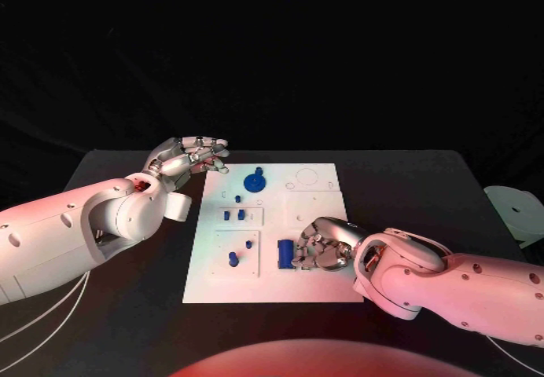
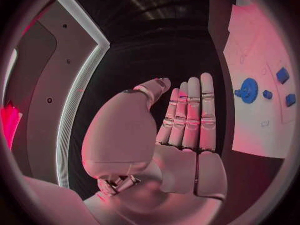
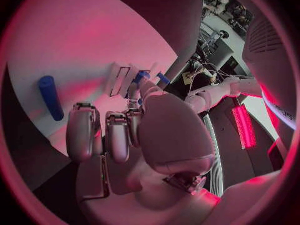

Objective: Assemble the parts on the task board

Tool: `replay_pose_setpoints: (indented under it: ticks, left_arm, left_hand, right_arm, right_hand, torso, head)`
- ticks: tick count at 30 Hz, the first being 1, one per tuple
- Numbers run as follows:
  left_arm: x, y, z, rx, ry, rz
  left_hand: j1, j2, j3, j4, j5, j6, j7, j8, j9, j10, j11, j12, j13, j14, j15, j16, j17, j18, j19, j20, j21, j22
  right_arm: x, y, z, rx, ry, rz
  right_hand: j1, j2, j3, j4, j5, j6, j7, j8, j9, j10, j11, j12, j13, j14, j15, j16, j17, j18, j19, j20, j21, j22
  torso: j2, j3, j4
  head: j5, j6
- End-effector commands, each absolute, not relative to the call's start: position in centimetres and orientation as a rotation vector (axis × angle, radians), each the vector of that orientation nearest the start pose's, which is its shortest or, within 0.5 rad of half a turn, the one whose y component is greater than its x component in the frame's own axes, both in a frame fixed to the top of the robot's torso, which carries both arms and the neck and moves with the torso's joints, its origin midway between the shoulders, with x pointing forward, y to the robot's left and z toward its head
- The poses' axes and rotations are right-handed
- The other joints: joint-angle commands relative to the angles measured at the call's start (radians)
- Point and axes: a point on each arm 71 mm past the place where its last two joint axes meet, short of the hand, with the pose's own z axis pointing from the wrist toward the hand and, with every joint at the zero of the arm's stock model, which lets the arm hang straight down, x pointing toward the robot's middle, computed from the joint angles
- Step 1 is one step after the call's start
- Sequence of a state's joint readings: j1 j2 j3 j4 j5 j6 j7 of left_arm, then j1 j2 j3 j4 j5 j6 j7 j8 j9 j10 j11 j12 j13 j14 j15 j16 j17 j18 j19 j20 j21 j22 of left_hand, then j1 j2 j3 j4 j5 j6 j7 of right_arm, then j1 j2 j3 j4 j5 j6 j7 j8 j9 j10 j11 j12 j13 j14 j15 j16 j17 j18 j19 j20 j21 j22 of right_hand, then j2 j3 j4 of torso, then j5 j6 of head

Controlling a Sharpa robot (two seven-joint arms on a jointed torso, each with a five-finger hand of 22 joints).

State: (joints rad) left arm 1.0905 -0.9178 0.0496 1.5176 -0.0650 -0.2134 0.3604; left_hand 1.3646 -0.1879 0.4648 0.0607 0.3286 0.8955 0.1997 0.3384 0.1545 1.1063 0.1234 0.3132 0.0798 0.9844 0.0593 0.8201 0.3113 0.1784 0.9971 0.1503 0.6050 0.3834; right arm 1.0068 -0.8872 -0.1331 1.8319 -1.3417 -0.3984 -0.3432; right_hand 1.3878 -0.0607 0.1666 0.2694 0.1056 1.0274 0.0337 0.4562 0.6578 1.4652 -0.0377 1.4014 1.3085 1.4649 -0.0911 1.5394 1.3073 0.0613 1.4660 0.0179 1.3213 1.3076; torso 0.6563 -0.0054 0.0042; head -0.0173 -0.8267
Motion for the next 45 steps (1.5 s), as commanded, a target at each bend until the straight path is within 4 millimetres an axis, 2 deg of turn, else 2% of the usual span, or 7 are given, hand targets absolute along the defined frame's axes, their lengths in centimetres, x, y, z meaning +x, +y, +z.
replay_pose_setpoints:
  ticks: [1,17,23,28,34,38,45]
  left_arm:
    - [47.9,24.2,-19.8,-1.137,1.454,-1.569]
    - [48.0,24.1,-19.9,-1.136,1.454,-1.571]
    - [48.0,24.1,-19.9,-1.136,1.455,-1.572]
    - [47.9,24.1,-19.9,-1.135,1.454,-1.572]
    - [47.9,24.1,-19.9,-1.134,1.453,-1.574]
    - [47.9,24.0,-19.9,-1.134,1.453,-1.576]
    - [47.9,24.0,-19.9,-1.133,1.454,-1.577]
  left_hand:
    - [0.003,0.004,-0.001,0.000,0.006,0.001,0.004,-0.005,-0.001,-0.003,0.004,-0.006,0.001,-0.001,0.002,-0.002,-0.001,0.003,0.005,0.000,-0.005,-0.002]
    - [0.003,0.004,-0.001,0.000,0.006,0.001,0.004,-0.005,-0.001,-0.003,0.004,-0.006,0.001,-0.001,0.002,-0.002,-0.001,0.003,0.005,0.000,-0.005,-0.002]
    - [0.003,0.004,-0.001,0.000,0.006,0.001,0.004,-0.005,-0.001,-0.003,0.004,-0.006,0.001,-0.001,0.002,-0.002,-0.001,0.003,0.005,0.000,-0.005,-0.002]
    - [0.005,0.003,-0.001,-0.002,0.005,0.001,0.004,-0.005,-0.002,-0.003,0.004,-0.007,0.002,-0.001,0.002,-0.002,-0.002,0.003,0.006,-0.001,-0.006,-0.002]
    - [0.005,0.003,-0.001,-0.002,0.005,0.001,0.004,-0.005,-0.002,-0.003,0.004,-0.007,0.002,-0.001,0.002,-0.002,-0.002,0.003,0.006,-0.001,-0.006,-0.002]
    - [0.005,0.003,-0.001,-0.002,0.005,0.001,0.004,-0.005,-0.002,-0.003,0.004,-0.007,0.002,-0.001,0.002,-0.002,-0.002,0.003,0.006,-0.001,-0.006,-0.002]
    - [0.005,0.003,-0.001,-0.002,0.005,0.001,0.004,-0.005,-0.002,-0.003,0.004,-0.007,0.002,-0.001,0.002,-0.002,-0.002,0.003,0.006,-0.001,-0.006,-0.002]
  right_arm:
    - [36.5,-15.0,-26.8,0.081,1.969,0.780]
    - [37.4,-18.6,-24.3,0.177,1.897,0.766]
    - [37.7,-20.6,-24.2,0.185,1.908,0.693]
    - [37.8,-23.0,-24.2,0.182,1.909,0.592]
    - [37.2,-24.7,-24.7,0.163,1.930,0.500]
    - [36.6,-24.8,-25.3,0.155,1.947,0.484]
    - [36.0,-24.4,-26.2,0.139,1.961,0.467]
  right_hand:
    - [-0.007,-0.007,0.001,0.006,-0.002,0.003,-0.002,0.002,0.001,0.045,-0.002,0.001,0.148,0.090,-0.006,0.006,0.182,-0.015,0.034,-0.004,0.002,0.202]
    - [-0.011,-0.022,0.017,0.009,0.004,-0.016,0.005,-0.011,-0.002,0.037,0.004,-0.016,0.138,0.087,-0.002,0.002,0.169,-0.011,0.027,-0.001,-0.019,0.196]
    - [-0.014,-0.026,0.023,0.011,0.000,-0.022,0.009,-0.017,-0.005,0.034,0.007,-0.023,0.133,0.087,0.001,0.001,0.166,-0.011,0.026,0.001,-0.022,0.196]
    - [-0.071,-0.038,0.021,0.021,-0.020,-0.048,0.032,-0.050,-0.019,0.015,0.027,-0.067,0.106,0.083,0.017,-0.006,0.150,-0.008,0.019,0.012,-0.044,0.190]
    - [-0.123,-0.048,0.013,0.021,-0.017,-0.053,0.042,-0.073,-0.029,0.008,0.036,-0.085,0.095,0.082,0.025,-0.008,0.144,-0.006,0.015,0.021,-0.054,0.188]
    - [-0.139,-0.050,0.012,0.020,-0.015,-0.069,0.051,-0.100,-0.042,0.007,0.043,-0.089,0.092,0.081,0.031,-0.009,0.143,-0.006,0.015,0.026,-0.057,0.188]
    - [-0.144,-0.051,0.012,0.021,-0.017,-0.067,0.052,-0.105,-0.045,0.008,0.044,-0.087,0.094,0.082,0.032,-0.008,0.145,-0.006,0.016,0.028,-0.054,0.189]
  torso:
    - [0.001,0.0004,-0.0006]
    - [-0.002,0.0005,-0.0055]
    - [-0.001,0.0006,-0.0035]
    - [0.000,-0.0013,-0.0026]
    - [-0.001,-0.0007,-0.0053]
    - [-0.001,0.0001,-0.0053]
    - [0.000,-0.0001,-0.0012]
  head:
    - [0.001,0.001]
    - [-0.006,0.004]
    - [-0.012,0.005]
    - [-0.023,0.006]
    - [-0.030,0.007]
    - [-0.036,0.007]
    - [-0.047,0.008]
